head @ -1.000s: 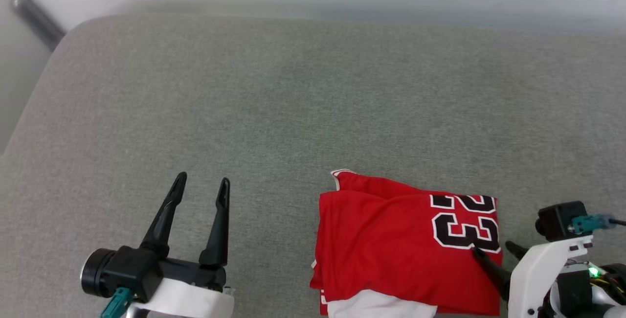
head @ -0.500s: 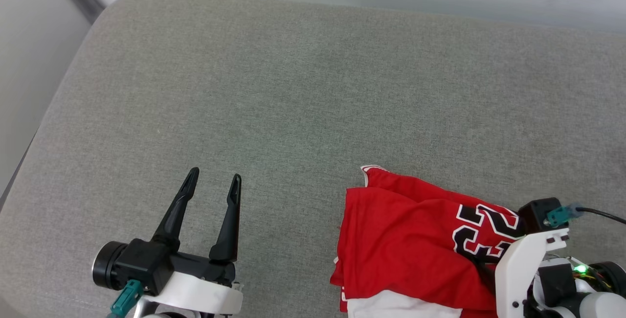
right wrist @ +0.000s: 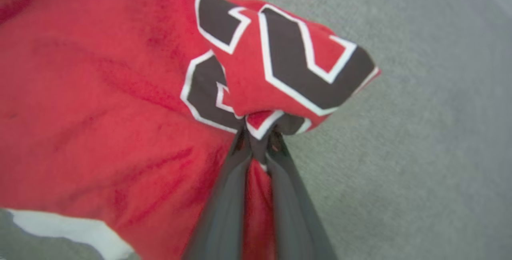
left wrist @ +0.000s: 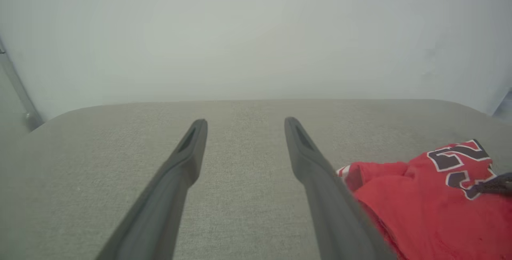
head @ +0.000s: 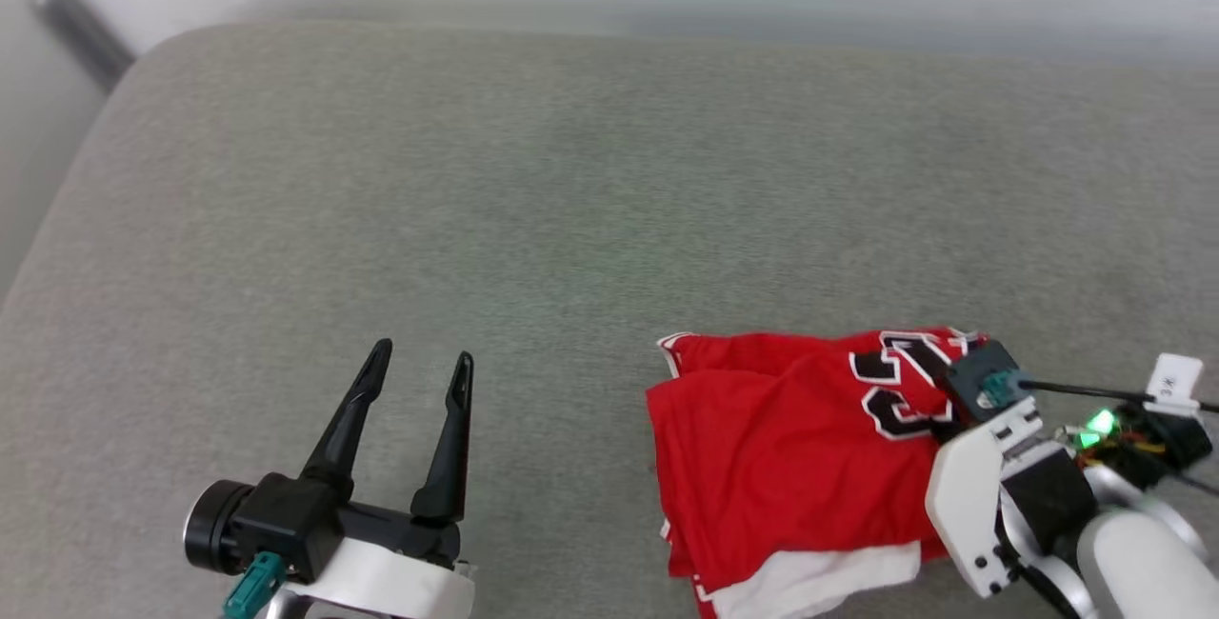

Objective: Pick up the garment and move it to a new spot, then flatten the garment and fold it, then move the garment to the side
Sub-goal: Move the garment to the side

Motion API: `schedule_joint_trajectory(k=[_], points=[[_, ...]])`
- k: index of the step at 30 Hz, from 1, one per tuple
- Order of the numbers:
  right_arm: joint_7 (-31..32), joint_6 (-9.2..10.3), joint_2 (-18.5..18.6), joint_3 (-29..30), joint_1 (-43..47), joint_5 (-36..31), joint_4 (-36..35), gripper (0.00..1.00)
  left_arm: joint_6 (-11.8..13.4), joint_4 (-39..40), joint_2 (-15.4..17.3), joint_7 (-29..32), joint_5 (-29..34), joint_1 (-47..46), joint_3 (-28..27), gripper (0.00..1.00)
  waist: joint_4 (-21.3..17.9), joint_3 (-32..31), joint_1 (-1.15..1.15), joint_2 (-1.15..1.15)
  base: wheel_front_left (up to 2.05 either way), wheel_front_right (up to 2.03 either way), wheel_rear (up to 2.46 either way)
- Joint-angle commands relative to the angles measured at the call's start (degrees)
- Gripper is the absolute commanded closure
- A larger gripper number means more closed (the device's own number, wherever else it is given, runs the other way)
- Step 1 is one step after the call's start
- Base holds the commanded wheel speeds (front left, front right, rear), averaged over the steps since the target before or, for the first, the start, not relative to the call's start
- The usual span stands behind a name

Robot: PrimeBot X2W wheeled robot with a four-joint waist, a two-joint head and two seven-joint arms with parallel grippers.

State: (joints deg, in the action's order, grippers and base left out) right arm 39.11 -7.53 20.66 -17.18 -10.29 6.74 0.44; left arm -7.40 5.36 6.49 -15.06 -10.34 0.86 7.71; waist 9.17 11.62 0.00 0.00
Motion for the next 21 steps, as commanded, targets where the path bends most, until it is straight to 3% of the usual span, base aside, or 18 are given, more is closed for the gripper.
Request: schedule_joint_trajectory(k=[1,7,11,16,21], points=[[-0.12,0.09,1.95,-1.74,-2.45,-1.02,-0.79,1.00,-0.06,0.30,-0.23,-0.14,-0.24,-0.24,0.41,0.00,-3.29,0.62,0.00,0.00,0.00,0.00,0.00],[0.62,0.07,13.06,-12.34,-13.68,-2.93,-3.45,1.00,-0.06,0.76,0.70,-0.14,-0.44,-3.51,2.97,0.00,-11.46,4.63,0.00,0.00,0.00,0.00,0.00],[0.11,0.07,19.90,-16.07,-19.77,-2.00,-3.33,1.00,-0.06,0.94,1.46,-0.13,0.12,-6.48,5.73,0.00,-15.93,8.04,0.00,0.00,0.00,0.00,0.00],[-2.87,0.08,27.33,-16.42,-24.35,-0.70,-0.31,1.00,-0.06,0.88,3.46,-0.14,0.45,-10.38,8.81,0.00,-20.44,13.18,0.00,0.00,0.00,0.00,0.00],[-9.20,0.08,30.27,-13.47,-26.97,-0.80,6.52,1.00,-0.06,0.61,5.58,-0.14,0.49,-13.88,10.73,0.00,-23.56,17.61,0.00,0.00,0.00,0.00,0.00]])
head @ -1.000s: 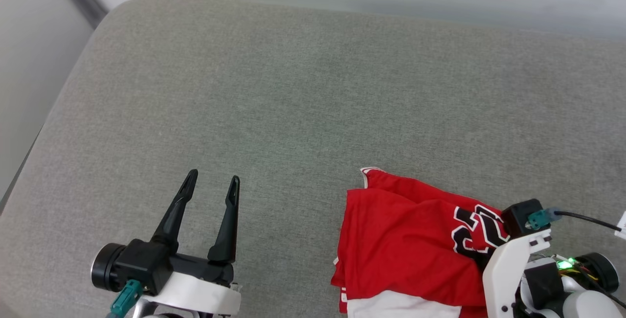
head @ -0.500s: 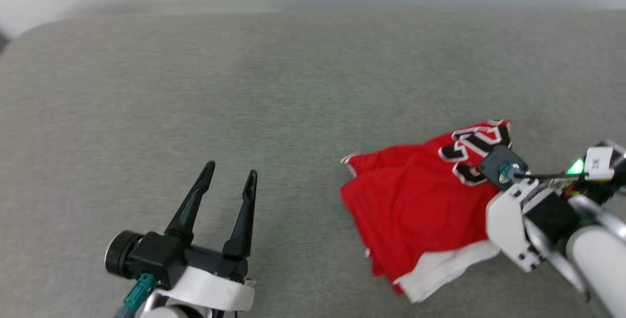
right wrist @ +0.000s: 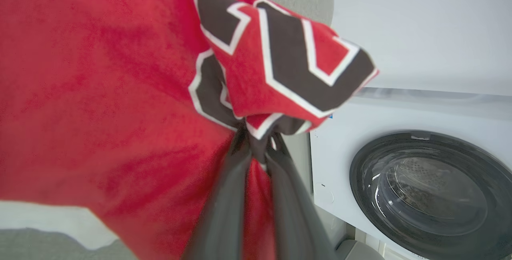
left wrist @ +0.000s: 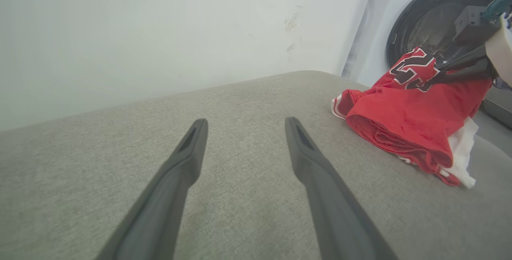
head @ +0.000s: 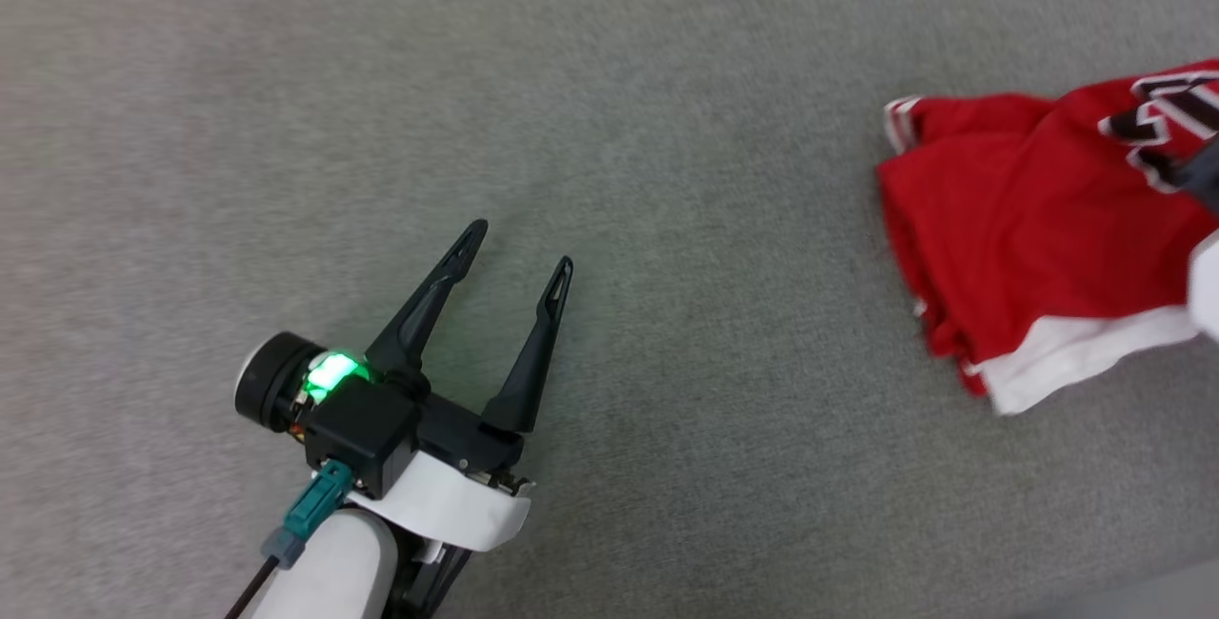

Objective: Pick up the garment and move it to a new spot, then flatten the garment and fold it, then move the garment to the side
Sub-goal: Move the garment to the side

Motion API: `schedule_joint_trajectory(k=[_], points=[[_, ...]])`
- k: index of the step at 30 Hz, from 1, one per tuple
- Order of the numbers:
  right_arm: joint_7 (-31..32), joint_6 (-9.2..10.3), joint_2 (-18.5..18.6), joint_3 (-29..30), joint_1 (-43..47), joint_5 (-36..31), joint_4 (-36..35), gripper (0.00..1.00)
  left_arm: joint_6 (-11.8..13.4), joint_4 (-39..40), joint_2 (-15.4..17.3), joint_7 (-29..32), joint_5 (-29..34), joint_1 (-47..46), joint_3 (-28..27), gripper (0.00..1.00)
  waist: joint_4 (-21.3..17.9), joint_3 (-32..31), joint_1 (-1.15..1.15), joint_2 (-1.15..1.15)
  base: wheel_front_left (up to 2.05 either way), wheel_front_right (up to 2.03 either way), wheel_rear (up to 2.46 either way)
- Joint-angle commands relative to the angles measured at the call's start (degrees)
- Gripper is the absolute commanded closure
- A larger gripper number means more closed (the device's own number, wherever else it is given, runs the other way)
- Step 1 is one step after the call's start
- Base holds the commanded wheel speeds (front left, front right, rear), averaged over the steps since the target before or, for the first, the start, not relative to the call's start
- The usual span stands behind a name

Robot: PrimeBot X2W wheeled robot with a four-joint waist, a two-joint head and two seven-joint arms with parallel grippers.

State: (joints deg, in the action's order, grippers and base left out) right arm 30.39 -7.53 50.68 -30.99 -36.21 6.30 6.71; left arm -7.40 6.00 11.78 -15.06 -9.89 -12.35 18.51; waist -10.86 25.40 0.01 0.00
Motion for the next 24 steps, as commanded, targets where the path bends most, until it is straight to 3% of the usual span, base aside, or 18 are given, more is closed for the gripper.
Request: schedule_joint_trajectory(k=[1,5,13,23,24], points=[[-1.95,0.09,0.41,0.97,-1.54,-0.61,2.11,1.00,-0.06,-0.06,0.71,-0.14,0.01,-1.29,0.43,0.00,-3.93,4.63,-0.01,0.00,0.00,0.00,0.00],[-7.50,0.09,0.19,4.44,-3.89,-2.51,8.83,1.00,-0.06,0.10,2.74,-0.14,0.12,-3.64,1.98,0.00,-4.67,7.90,-0.01,0.00,0.00,0.00,0.00],[-11.98,0.09,1.66,11.83,-4.93,-6.51,20.08,1.00,-0.05,0.84,4.85,-0.11,0.07,-6.80,2.82,0.00,-3.32,12.50,-0.01,0.00,0.00,0.00,0.00],[-16.41,0.09,0.14,20.64,-4.91,-10.70,27.20,1.00,0.07,0.49,5.35,0.06,0.01,-7.34,3.06,0.00,-1.31,13.76,-0.01,0.00,0.00,0.00,0.00],[-16.84,0.09,-0.22,21.77,-5.17,-11.33,27.85,0.83,0.07,0.47,5.20,0.06,-0.02,-7.34,3.06,0.00,-1.08,13.57,-0.01,0.00,0.00,0.00,0.00]])
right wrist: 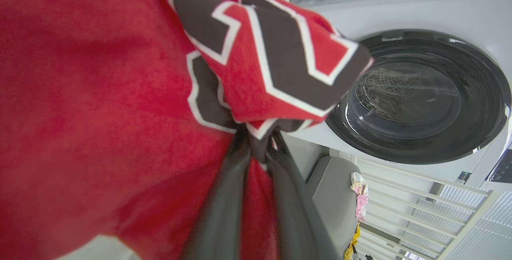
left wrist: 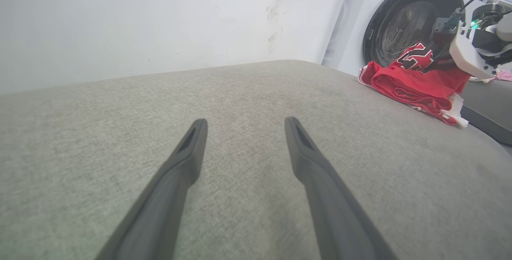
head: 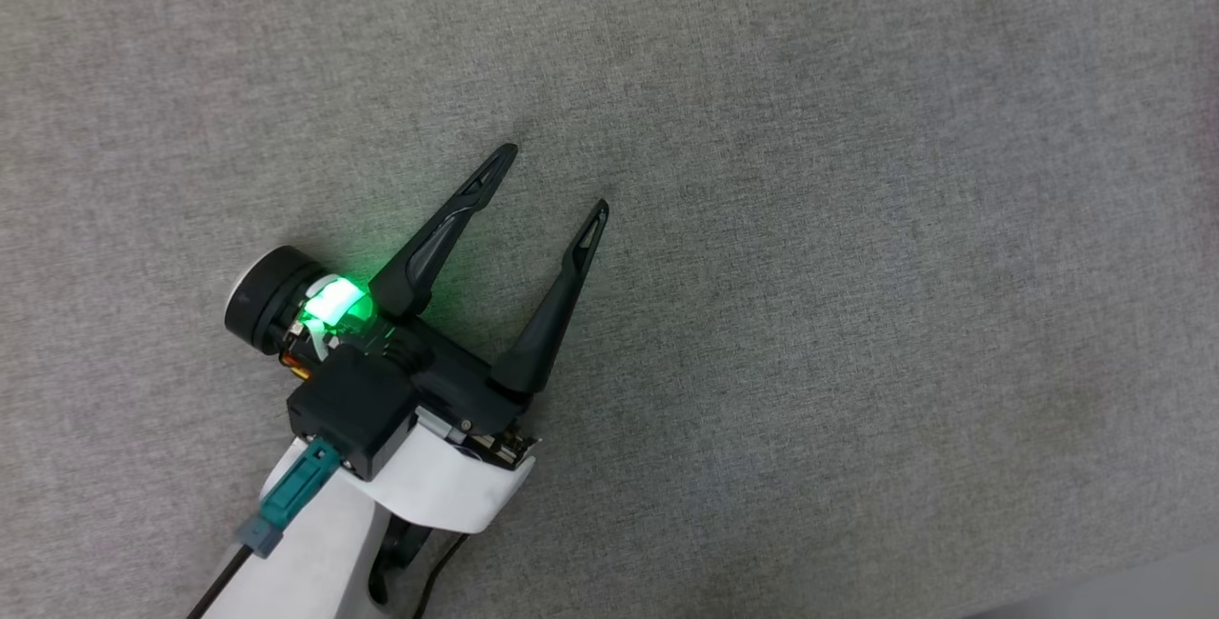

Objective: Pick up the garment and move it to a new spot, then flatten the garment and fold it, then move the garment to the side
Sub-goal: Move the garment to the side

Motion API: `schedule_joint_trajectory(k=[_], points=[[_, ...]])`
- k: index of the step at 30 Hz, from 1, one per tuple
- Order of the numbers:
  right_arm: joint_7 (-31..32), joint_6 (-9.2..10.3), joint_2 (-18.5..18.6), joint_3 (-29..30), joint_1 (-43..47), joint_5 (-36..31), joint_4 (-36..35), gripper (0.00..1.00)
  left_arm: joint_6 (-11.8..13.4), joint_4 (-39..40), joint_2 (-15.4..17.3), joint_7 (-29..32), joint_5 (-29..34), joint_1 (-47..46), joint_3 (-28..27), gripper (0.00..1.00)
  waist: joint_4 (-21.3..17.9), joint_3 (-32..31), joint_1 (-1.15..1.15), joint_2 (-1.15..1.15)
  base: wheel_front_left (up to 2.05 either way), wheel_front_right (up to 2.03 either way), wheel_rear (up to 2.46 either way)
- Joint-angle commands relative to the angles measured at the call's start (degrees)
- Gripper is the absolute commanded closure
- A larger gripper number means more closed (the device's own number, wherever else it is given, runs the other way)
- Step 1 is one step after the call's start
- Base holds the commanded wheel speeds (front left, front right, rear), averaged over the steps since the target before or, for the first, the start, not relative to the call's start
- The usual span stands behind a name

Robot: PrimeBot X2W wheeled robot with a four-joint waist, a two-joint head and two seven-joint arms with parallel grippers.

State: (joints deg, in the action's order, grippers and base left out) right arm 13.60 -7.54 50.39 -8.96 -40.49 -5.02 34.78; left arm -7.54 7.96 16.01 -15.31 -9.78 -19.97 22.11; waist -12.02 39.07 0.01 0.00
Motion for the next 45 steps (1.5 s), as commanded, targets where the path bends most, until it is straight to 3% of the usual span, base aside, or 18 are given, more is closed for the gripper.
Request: schedule_joint_trajectory(k=[1,13,22,30,39,45], points=[[-0.05,0.10,-0.47,0.62,-0.95,-0.35,0.32,0.00,0.20,-1.45,0.75,0.32,-0.16,0.27,-0.56,0.00,0.30,-0.42,-0.01,0.00,0.00,0.00,0.00],[-5.36,0.10,-7.60,4.89,-2.30,-2.97,-4.63,0.00,0.16,-1.60,-3.51,0.12,0.47,5.17,-4.44,0.00,3.12,-13.45,-0.01,0.00,0.00,0.00,0.00],[-10.48,0.10,-15.33,1.87,3.73,-1.71,-14.05,0.00,1.50,-4.08,-7.76,0.12,1.50,12.86,-15.19,0.00,6.28,-25.23,-0.01,0.00,0.00,0.00,0.00],[-15.98,0.10,-27.89,7.06,13.28,6.05,-22.58,0.00,1.16,-3.88,-9.80,0.12,0.43,17.27,-24.12,0.00,9.61,-30.82,-0.01,0.00,0.00,0.00,0.00],[-21.85,0.08,-41.80,10.30,26.36,8.13,-27.80,0.00,0.56,-5.50,-10.82,0.12,1.03,20.91,-27.07,0.00,11.81,-34.91,-0.01,0.00,0.00,0.00,0.00],[-25.19,0.08,-46.82,11.26,33.04,8.78,-28.56,0.00,0.42,-6.45,-11.82,0.12,1.28,22.95,-27.53,0.00,12.20,-36.21,-0.01,0.00,0.00,0.00,0.00]])
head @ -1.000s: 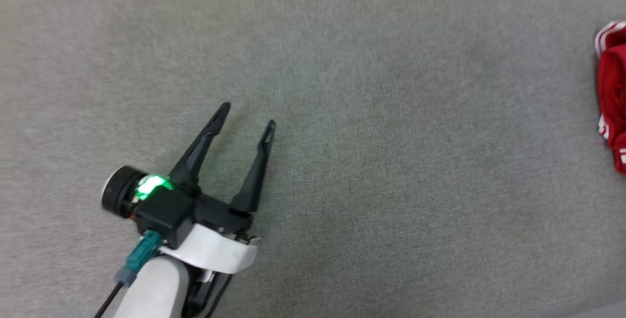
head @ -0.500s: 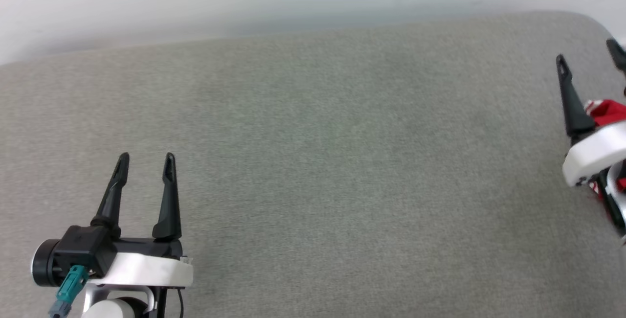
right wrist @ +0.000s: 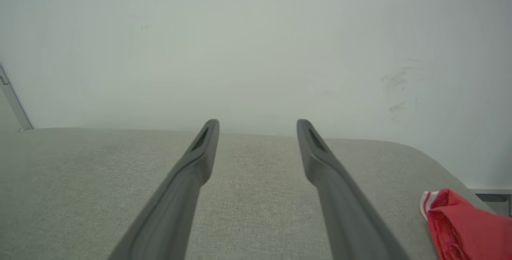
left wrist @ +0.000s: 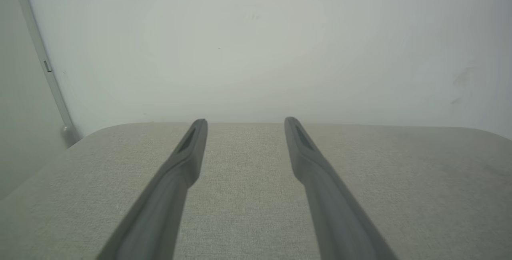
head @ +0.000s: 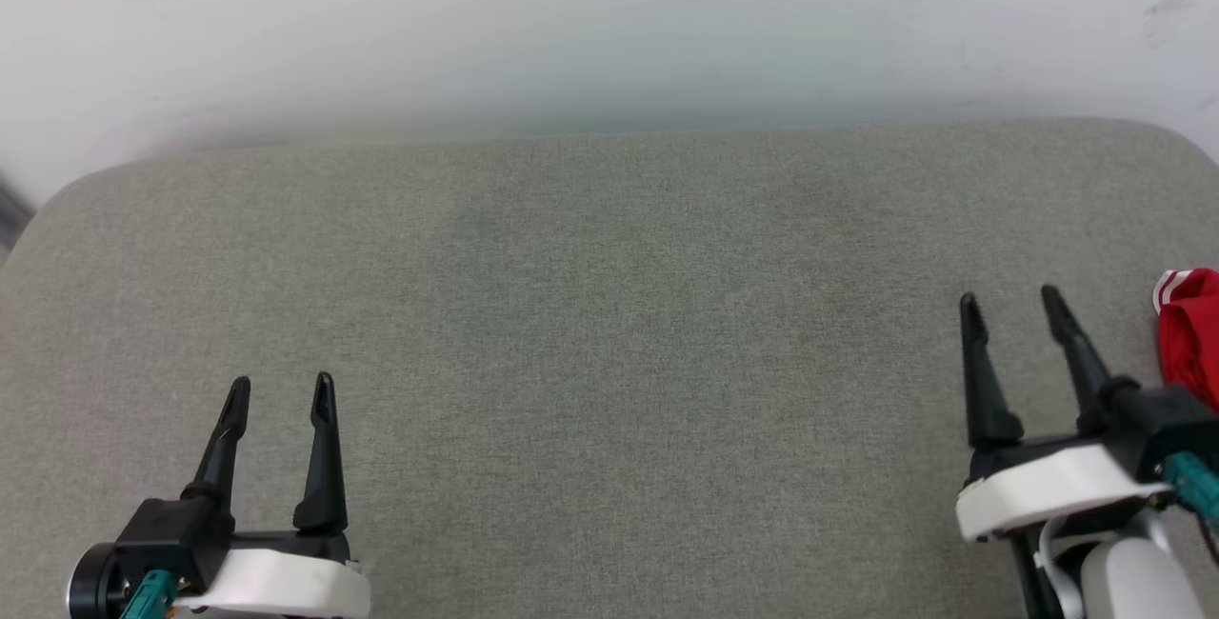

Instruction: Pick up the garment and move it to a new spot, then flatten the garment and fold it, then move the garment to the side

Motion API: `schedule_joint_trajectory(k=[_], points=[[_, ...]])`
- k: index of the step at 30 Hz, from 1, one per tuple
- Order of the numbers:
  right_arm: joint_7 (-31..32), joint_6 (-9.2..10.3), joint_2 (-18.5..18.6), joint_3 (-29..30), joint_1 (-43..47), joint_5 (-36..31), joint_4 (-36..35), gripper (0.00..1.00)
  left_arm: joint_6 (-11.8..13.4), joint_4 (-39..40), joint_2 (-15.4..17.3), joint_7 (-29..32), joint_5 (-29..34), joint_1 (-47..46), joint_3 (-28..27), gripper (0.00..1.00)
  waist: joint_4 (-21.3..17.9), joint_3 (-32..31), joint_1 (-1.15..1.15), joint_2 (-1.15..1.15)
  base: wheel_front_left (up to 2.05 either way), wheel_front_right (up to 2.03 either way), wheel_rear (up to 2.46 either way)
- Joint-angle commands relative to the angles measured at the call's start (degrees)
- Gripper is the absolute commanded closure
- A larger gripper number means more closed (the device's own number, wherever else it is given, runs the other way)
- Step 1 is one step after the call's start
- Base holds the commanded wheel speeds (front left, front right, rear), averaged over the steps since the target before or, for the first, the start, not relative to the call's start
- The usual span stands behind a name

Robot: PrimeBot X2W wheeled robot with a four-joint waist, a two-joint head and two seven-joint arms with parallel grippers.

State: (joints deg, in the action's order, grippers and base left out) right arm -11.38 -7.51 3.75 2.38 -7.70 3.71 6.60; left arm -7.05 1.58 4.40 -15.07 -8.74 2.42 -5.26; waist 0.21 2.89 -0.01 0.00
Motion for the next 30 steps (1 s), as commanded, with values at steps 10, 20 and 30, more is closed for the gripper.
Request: schedule_joint_trajectory(k=[10,20,30], points=[[-3.18,0.04,-0.98,-2.70,4.51,2.49,0.89,0.00,-0.26,-3.24,-0.59,-0.13,0.89,2.05,-0.69,0.00,-0.75,-0.51,0.01,0.00,0.00,0.00,0.00],[-3.69,0.04,-0.96,-2.92,4.25,2.86,1.58,0.00,-0.29,-3.71,-1.07,-0.12,0.67,1.60,-1.45,0.00,-1.18,-0.83,0.01,0.00,0.00,0.00,0.00],[-3.78,0.04,-0.96,-2.93,4.09,3.26,1.64,0.00,-0.37,-2.40,-1.33,-0.12,-0.02,1.94,-1.54,0.00,-1.11,-0.88,0.01,0.00,0.00,0.00,0.00]])
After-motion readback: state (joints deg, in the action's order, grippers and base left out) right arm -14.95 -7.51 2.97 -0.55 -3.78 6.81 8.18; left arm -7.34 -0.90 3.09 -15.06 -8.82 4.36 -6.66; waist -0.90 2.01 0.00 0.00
